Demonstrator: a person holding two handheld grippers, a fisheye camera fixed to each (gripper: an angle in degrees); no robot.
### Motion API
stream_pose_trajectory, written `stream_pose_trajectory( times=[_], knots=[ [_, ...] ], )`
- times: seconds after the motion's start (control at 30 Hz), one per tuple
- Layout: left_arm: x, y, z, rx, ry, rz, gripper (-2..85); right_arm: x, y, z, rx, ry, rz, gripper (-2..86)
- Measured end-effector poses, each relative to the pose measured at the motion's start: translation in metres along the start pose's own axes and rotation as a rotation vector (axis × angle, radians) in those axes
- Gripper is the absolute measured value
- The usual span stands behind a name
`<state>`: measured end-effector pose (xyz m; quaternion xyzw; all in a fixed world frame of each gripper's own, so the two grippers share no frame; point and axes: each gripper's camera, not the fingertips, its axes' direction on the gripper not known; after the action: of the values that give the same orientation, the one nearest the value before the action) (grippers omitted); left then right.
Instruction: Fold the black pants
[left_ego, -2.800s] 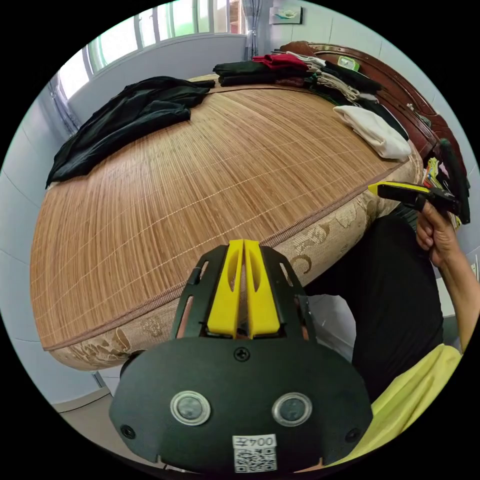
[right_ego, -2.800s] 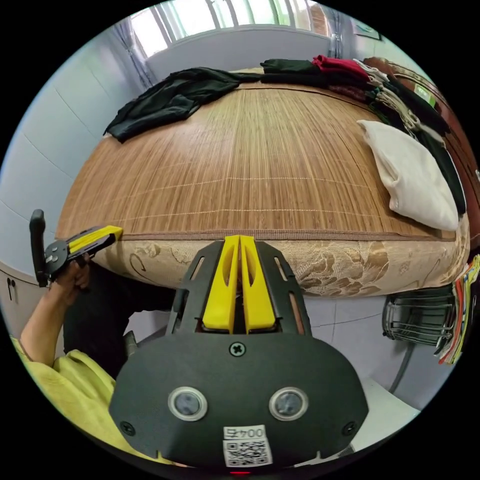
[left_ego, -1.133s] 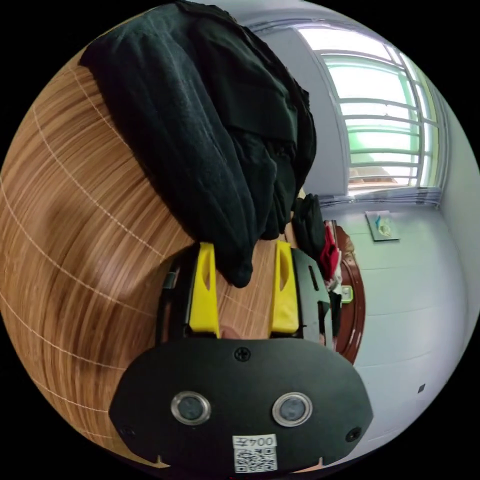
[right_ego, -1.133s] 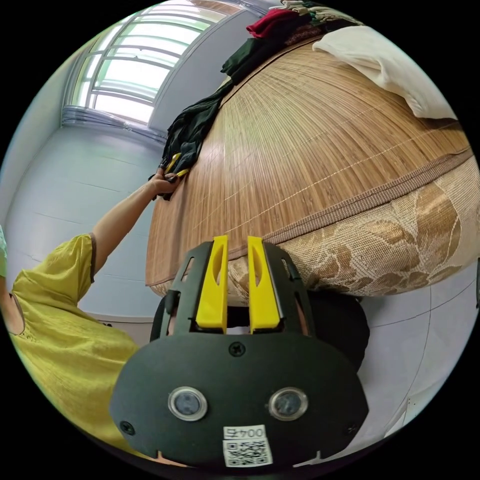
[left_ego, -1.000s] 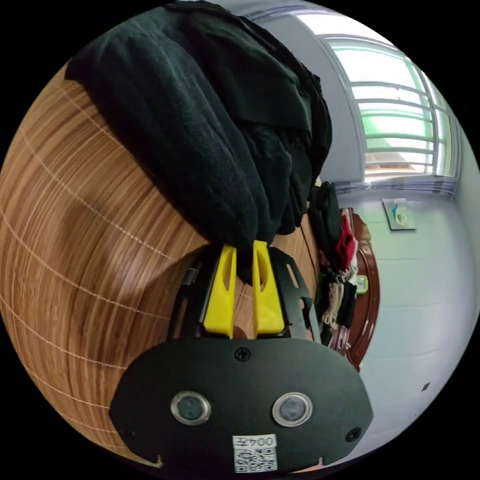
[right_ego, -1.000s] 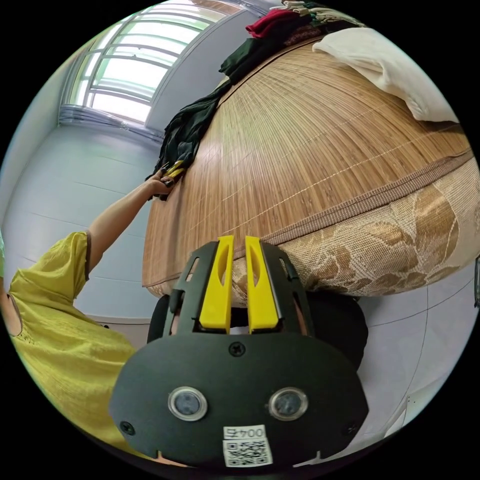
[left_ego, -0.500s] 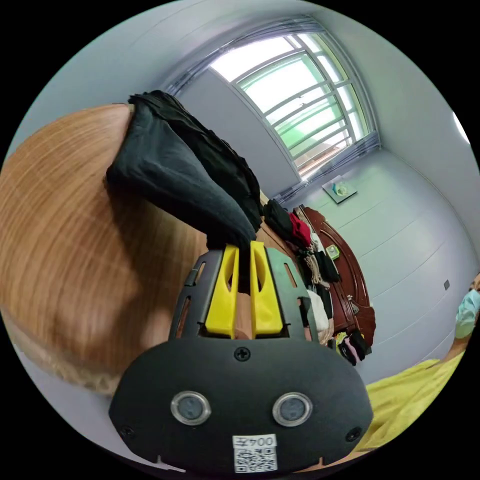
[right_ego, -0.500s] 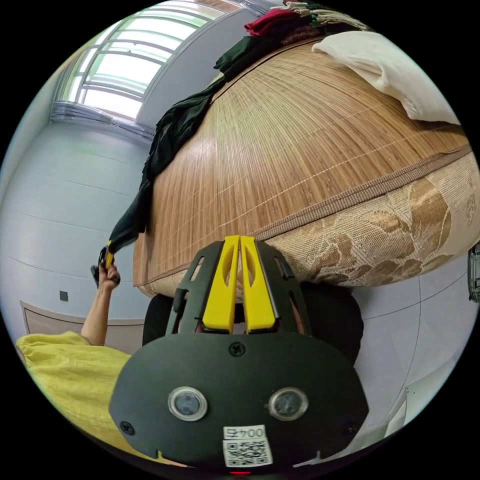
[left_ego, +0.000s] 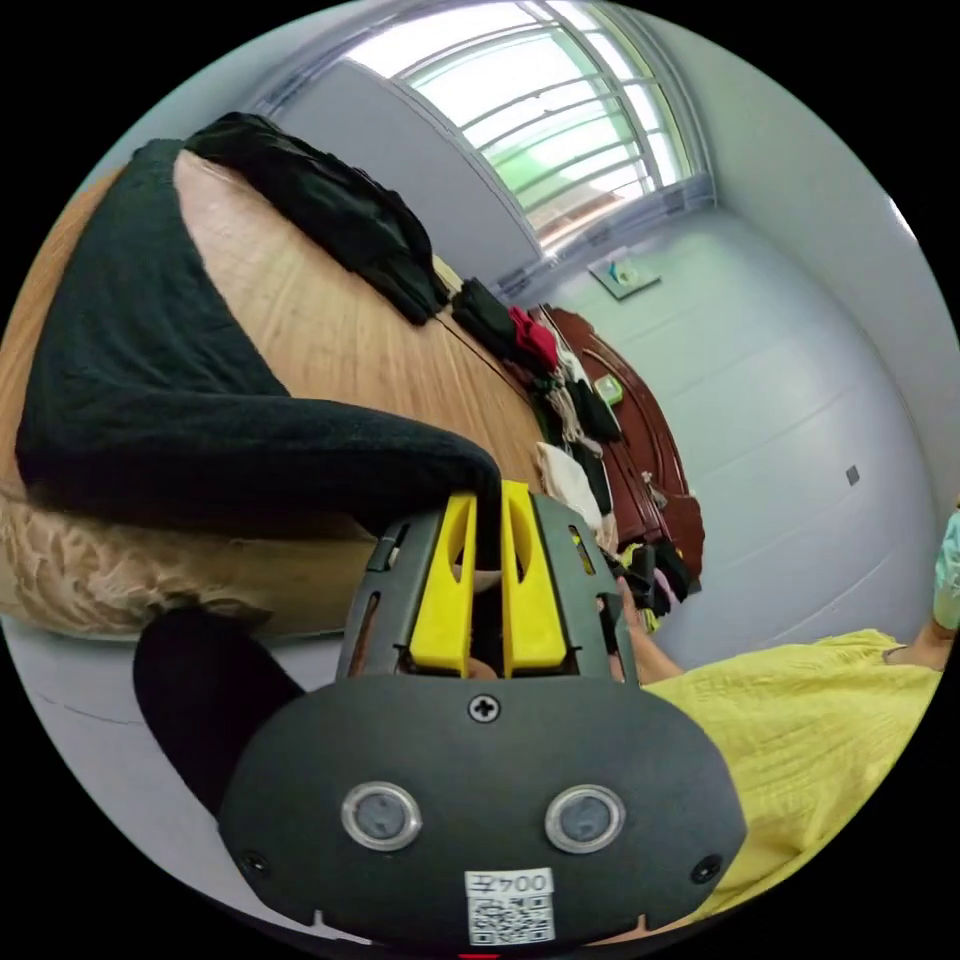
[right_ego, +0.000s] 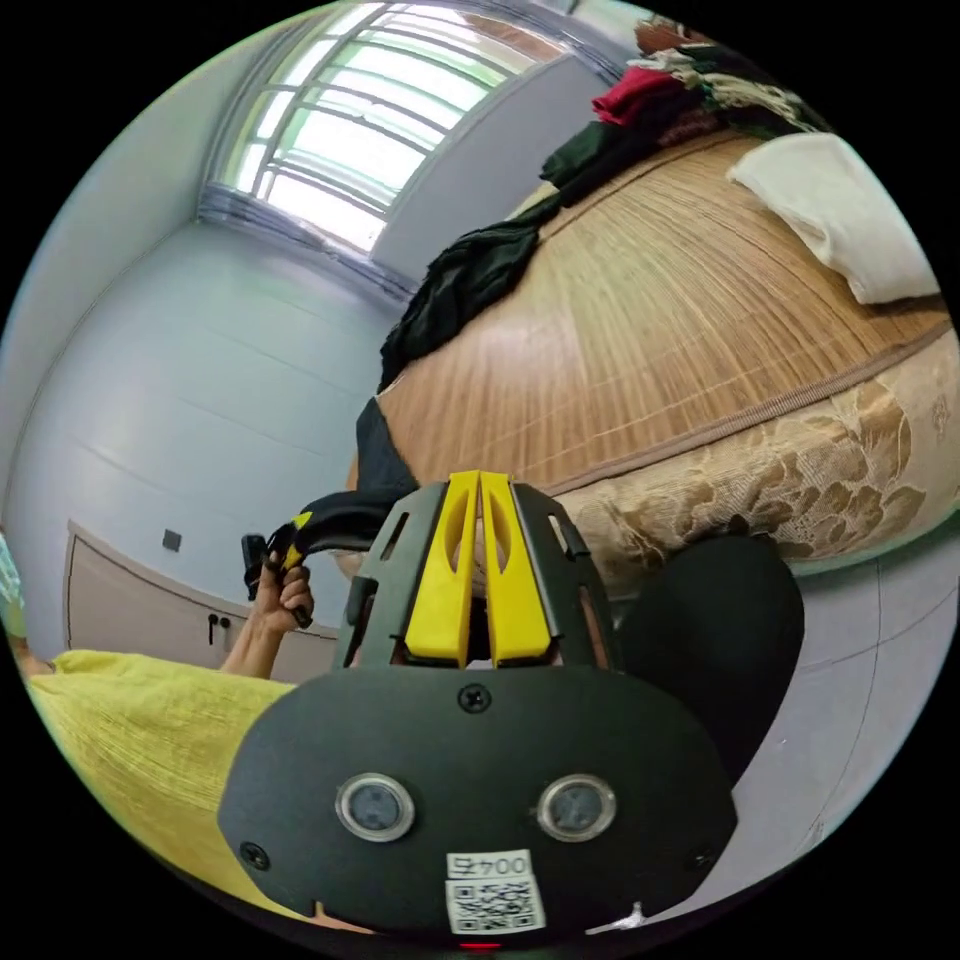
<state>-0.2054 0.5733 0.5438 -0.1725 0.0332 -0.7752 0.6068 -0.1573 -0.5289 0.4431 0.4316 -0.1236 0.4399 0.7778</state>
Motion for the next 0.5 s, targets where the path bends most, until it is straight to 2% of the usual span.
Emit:
stream_pose_trajectory(
  times=[0.13,0.23,0.4,0.5],
  knots=[
    [0.041,-0.015,0.093,-0.139,-0.06,0.087,5.5,-0.039,0.002,-0.009,0.006,0.068,-0.077,-0.5],
    [0.036,-0.009,0.132,-0.209,-0.052,0.043,6.6,-0.056,0.0,-0.01,-0.002,0.133,-0.083,0.0],
    [0.058,0.012,0.104,-0.112,-0.041,0.129,8.8,-0.095,-0.004,0.005,-0.016,0.255,-0.217,5.6],
    [0.062,0.022,0.071,-0.054,-0.04,0.143,9.5,-0.106,-0.022,0.036,-0.138,0.105,-0.229,11.3]
  ],
)
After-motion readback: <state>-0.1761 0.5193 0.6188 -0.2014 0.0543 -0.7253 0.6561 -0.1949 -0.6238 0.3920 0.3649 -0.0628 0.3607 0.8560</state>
